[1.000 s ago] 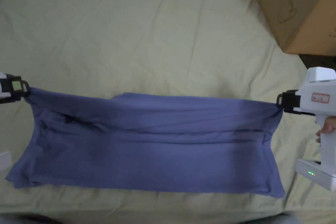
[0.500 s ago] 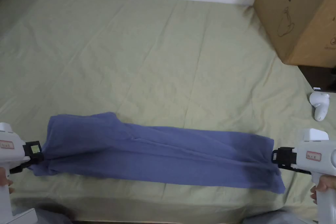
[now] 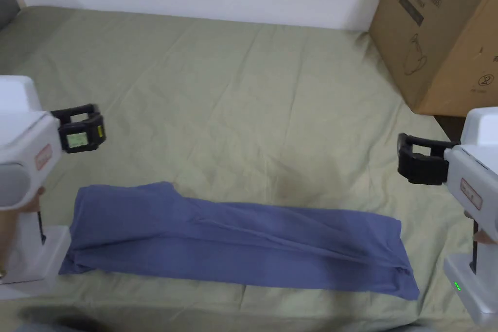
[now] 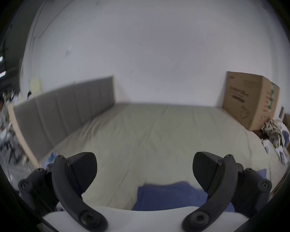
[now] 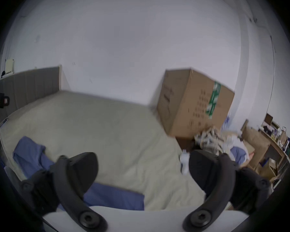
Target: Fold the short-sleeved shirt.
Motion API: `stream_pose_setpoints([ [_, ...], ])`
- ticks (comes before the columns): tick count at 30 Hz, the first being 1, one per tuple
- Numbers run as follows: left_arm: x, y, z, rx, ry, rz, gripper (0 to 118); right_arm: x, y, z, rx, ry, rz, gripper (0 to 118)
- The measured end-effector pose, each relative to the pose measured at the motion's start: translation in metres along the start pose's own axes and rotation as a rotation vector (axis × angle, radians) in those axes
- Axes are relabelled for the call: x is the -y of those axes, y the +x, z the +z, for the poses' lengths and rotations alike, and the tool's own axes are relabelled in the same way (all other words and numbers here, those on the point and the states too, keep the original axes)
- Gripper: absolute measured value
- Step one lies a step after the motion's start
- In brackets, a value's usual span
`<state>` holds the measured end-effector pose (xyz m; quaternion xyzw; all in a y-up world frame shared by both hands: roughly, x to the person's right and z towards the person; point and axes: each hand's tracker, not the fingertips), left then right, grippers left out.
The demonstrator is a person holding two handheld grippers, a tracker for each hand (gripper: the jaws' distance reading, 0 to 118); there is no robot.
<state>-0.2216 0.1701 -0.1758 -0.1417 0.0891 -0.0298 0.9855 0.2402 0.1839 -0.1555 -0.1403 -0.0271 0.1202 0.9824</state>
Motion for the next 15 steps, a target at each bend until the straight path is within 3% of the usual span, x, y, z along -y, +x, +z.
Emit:
stream_pose_setpoints([
  [3,0.001,0.029,0.016,0.011,0.096,-0.105,113,-0.005,-0.017,0.011,-0.018,0.05,-0.043,118],
  [4,0.002,0.037,0.021,0.021,0.115,-0.126,106,-0.003,-0.019,0.011,-0.022,0.052,-0.054,117],
  [6,0.008,0.044,0.025,0.046,0.134,-0.115,74,0.0,-0.025,0.014,-0.029,0.069,-0.089,113],
  [7,0.01,0.046,0.027,0.067,0.126,-0.095,38,0.001,-0.028,0.015,-0.037,0.07,-0.099,107],
  [8,0.012,0.048,0.027,0.092,0.105,-0.072,14,0.003,-0.028,0.013,-0.044,0.065,-0.109,99],
  [9,0.016,0.047,0.025,0.11,0.095,-0.056,1,0.005,-0.029,0.013,-0.056,0.06,-0.116,81],
  [11,0.021,0.051,0.024,0.094,0.1,-0.058,0,0.006,-0.031,0.014,-0.075,0.059,-0.144,9],
  [12,0.022,0.052,0.024,0.097,0.088,-0.058,0,0.008,-0.03,0.011,-0.076,0.054,-0.16,0],
  [15,0.022,0.048,0.021,0.128,0.068,-0.016,0,0.007,-0.03,0.01,-0.089,0.053,-0.167,0],
])
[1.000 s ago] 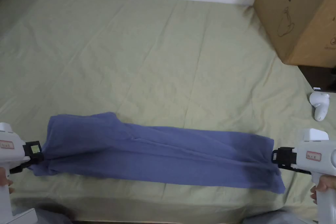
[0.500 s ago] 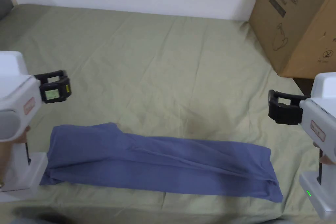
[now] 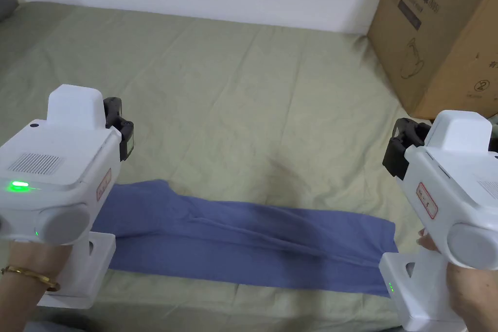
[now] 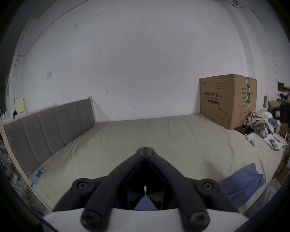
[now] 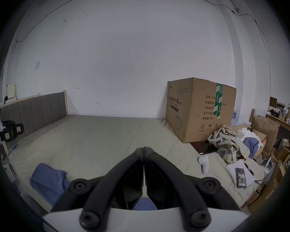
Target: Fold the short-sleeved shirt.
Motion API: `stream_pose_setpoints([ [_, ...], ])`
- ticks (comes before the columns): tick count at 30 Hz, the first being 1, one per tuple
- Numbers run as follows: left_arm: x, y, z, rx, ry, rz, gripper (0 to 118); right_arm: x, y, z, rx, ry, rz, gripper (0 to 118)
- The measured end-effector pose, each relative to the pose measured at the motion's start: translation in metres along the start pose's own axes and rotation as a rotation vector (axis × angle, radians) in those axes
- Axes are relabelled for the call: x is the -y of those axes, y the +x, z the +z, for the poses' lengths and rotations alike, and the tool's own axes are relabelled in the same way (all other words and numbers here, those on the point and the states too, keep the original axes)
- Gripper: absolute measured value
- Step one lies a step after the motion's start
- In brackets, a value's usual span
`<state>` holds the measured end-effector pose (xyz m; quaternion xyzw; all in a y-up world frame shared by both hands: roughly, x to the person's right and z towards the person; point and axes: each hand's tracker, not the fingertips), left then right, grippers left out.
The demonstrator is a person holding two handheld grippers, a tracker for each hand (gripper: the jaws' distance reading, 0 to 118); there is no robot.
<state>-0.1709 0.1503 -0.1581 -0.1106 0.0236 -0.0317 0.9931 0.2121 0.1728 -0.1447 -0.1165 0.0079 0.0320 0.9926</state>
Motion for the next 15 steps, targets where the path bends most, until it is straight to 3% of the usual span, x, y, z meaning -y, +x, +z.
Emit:
stream_pose_setpoints([
  [6,-0.004,-0.017,-0.004,0.003,-0.035,0.044,0,0.0,-0.002,-0.002,-0.002,0.005,-0.033,0],
  [10,-0.007,-0.059,-0.012,0.053,-0.132,0.223,2,0.001,-0.004,-0.005,-0.019,-0.016,-0.031,0],
  [12,-0.003,-0.088,-0.02,0.067,-0.184,0.32,25,0.002,-0.004,-0.008,-0.024,-0.028,-0.031,0],
  [13,0.002,-0.105,-0.026,0.099,-0.233,0.365,56,0.003,-0.007,-0.009,-0.022,-0.036,-0.03,0],
  [15,0.019,-0.132,-0.038,0.138,-0.323,0.43,103,0.004,-0.009,-0.013,-0.017,-0.046,-0.027,0],
])
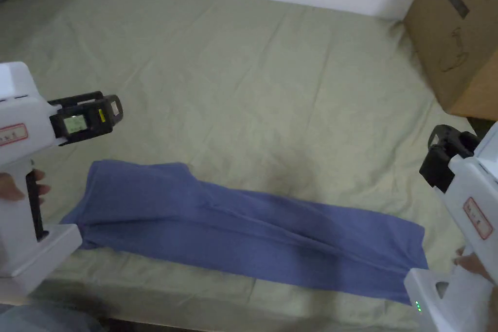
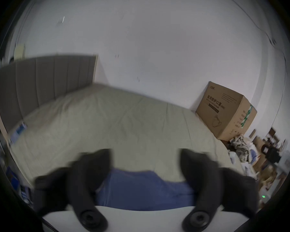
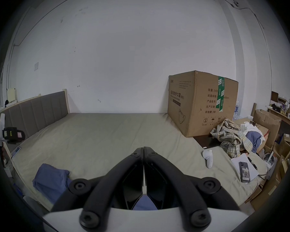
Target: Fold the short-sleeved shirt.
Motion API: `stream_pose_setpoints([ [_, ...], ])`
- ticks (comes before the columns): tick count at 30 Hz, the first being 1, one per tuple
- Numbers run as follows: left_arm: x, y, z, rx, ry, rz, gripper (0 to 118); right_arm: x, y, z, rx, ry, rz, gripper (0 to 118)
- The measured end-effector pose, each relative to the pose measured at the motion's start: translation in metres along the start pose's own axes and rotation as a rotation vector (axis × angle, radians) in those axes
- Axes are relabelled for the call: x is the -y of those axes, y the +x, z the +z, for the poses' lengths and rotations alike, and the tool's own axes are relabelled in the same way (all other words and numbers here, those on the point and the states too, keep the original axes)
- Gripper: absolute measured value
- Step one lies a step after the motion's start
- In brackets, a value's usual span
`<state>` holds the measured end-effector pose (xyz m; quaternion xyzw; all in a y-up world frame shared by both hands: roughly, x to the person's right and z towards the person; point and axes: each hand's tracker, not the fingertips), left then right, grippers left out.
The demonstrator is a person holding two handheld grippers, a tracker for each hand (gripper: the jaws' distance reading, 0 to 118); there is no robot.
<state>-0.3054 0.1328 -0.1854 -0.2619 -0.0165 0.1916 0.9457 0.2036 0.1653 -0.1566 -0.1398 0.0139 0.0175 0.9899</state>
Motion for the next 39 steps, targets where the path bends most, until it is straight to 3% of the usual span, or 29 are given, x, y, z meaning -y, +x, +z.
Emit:
stream_pose_setpoints([
  [1,0.003,-0.019,-0.005,0.011,-0.047,0.036,118,0.0,-0.001,-0.004,0.0,-0.008,0.003,0],
  [6,0.03,-0.113,-0.034,0.046,-0.184,0.293,118,0.005,-0.013,-0.021,0.002,-0.053,0.013,0],
  [10,0.063,-0.155,-0.057,0.031,-0.293,0.415,118,0.009,-0.024,-0.033,-0.006,-0.087,0.005,0],
  [17,0.103,-0.17,-0.081,0.183,-0.385,0.59,118,0.011,-0.035,-0.042,-0.014,-0.128,0.057,0],
  [24,0.105,-0.129,-0.094,0.225,-0.425,0.557,115,0.007,-0.03,-0.041,0.0,-0.122,0.046,0],
  [25,0.104,-0.123,-0.095,0.215,-0.434,0.545,112,0.007,-0.03,-0.04,-0.001,-0.122,0.045,0],
  [26,0.103,-0.116,-0.096,0.182,-0.436,0.51,100,0.007,-0.03,-0.039,0.001,-0.123,0.044,0],
  [27,0.102,-0.108,-0.097,0.12,-0.436,0.457,78,0.008,-0.029,-0.038,0.002,-0.123,0.043,0],
  [28,0.097,-0.114,-0.106,0.046,-0.458,0.415,33,0.009,-0.029,-0.037,0.002,-0.125,0.043,0],
  [29,0.098,-0.111,-0.111,0.014,-0.489,0.416,15,0.01,-0.029,-0.036,0.001,-0.127,0.043,0],
  [31,0.094,-0.099,-0.111,-0.012,-0.496,0.396,13,0.013,-0.027,-0.033,0.002,-0.132,0.046,0],
  [35,0.073,-0.028,-0.097,-0.136,-0.49,0.01,10,0.015,-0.022,-0.026,-0.001,-0.13,0.037,0],
  [39,0.054,0.034,-0.065,-0.173,-0.402,-0.229,10,0.015,-0.013,-0.018,0.005,-0.11,0.019,0],
])
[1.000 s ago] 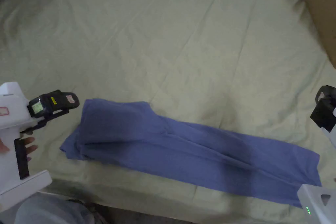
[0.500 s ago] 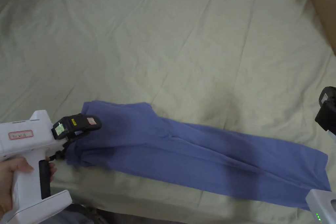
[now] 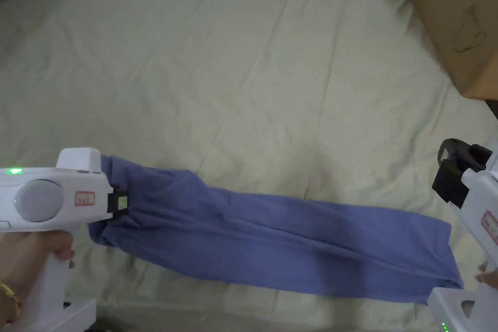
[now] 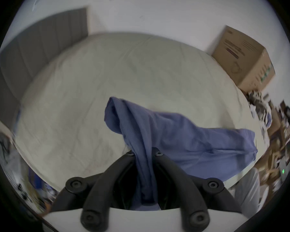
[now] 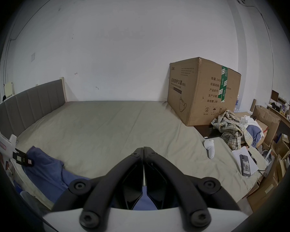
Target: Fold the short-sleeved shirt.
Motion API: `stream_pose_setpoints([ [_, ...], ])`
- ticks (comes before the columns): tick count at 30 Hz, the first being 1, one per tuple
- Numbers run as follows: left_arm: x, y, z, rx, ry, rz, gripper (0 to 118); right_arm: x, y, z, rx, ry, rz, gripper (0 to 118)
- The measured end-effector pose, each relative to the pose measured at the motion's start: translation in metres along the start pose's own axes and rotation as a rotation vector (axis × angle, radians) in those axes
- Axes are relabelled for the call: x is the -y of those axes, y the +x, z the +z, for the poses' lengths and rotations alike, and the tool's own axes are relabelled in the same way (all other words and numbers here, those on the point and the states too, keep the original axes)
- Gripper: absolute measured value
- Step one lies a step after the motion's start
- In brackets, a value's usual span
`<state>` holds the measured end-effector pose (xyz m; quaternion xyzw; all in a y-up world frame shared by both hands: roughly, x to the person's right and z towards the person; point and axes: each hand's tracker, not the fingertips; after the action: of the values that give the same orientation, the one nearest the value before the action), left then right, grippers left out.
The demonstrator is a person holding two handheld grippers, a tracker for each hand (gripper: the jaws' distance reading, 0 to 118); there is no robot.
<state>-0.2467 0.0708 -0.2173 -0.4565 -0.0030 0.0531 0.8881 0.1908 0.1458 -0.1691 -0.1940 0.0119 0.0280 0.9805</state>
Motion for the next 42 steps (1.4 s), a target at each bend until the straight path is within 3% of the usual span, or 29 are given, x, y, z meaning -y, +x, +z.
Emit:
stream_pose_setpoints([
  [3,-0.008,0.036,0.032,0.02,0.068,-0.096,10,0.002,0.008,0.006,0.008,0.013,-0.017,0],
  [8,-0.01,0.109,0.058,0.224,0.089,-0.202,10,0.01,0.026,0.017,0.02,0.021,-0.066,0],
  [13,-0.003,0.173,0.019,0.337,0.008,-0.239,10,0.014,0.042,0.034,0.051,0.035,-0.067,0],
  [19,0.028,0.241,-0.037,0.332,-0.119,-0.193,11,0.018,0.066,0.05,0.102,0.043,-0.094,0],
  [21,0.037,0.252,-0.063,0.312,-0.173,-0.167,25,0.019,0.072,0.055,0.116,0.044,-0.1,0],
  [24,0.048,0.261,-0.085,0.352,-0.28,-0.144,67,0.021,0.077,0.06,0.13,0.041,-0.097,0],
  [29,0.03,0.237,-0.057,0.454,-0.18,-0.03,71,0.022,0.081,0.06,0.142,0.035,-0.094,0],
  [32,0.01,0.207,-0.03,0.458,-0.015,0.066,64,0.022,0.08,0.058,0.134,0.034,-0.096,0],
  [33,0.004,0.2,-0.025,0.424,0.047,0.074,52,0.022,0.079,0.057,0.13,0.035,-0.094,0],
  [34,0.003,0.195,-0.02,0.376,0.102,0.057,29,0.021,0.077,0.057,0.125,0.035,-0.092,0],
  [35,0.003,0.192,-0.017,0.33,0.127,0.027,13,0.022,0.076,0.056,0.119,0.035,-0.091,0],
  [36,0.005,0.19,-0.016,0.278,0.139,-0.022,6,0.022,0.075,0.055,0.112,0.034,-0.089,0],
  [38,0.018,0.188,-0.02,0.24,0.119,-0.081,0,0.022,0.073,0.054,0.102,0.031,-0.084,0],
  [42,0.049,0.197,-0.04,0.223,-0.037,-0.063,0,0.023,0.069,0.055,0.088,0.029,-0.081,0],
])
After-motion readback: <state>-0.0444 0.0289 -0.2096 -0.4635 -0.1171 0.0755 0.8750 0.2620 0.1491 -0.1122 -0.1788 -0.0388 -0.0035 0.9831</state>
